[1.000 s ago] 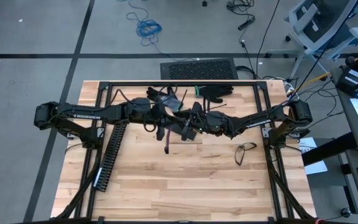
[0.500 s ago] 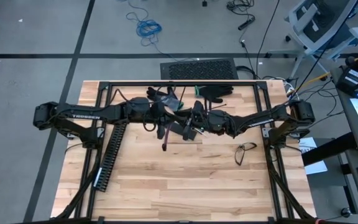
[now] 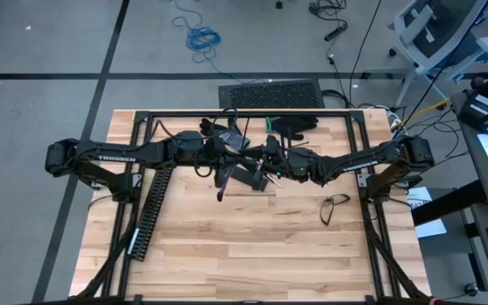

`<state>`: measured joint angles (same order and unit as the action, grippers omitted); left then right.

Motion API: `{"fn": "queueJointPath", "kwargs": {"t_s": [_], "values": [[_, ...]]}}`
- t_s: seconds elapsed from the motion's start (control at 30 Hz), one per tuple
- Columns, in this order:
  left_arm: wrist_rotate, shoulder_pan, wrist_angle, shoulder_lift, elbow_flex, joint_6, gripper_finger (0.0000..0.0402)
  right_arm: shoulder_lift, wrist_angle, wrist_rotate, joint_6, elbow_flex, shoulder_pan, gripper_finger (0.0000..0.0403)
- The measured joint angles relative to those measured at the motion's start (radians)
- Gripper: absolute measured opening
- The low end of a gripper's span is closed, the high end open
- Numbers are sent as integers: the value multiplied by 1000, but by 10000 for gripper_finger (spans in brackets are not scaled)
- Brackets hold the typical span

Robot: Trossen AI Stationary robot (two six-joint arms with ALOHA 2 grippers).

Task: Ziptie cables
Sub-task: Wrap the cables using a black zip tie

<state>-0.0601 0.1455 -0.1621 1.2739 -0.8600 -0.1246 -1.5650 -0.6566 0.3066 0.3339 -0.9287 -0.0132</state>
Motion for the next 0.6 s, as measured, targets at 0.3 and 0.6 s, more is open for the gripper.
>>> {"fn": "queueJointPath", "kwargs": {"t_s": [0.3, 0.6], "values": [[2, 0, -12, 0, 0, 0, 0, -2, 16, 7, 10, 0, 0, 76], [5, -2, -15, 1, 1, 0, 0, -1, 26, 16, 5, 0, 1, 5]]}}
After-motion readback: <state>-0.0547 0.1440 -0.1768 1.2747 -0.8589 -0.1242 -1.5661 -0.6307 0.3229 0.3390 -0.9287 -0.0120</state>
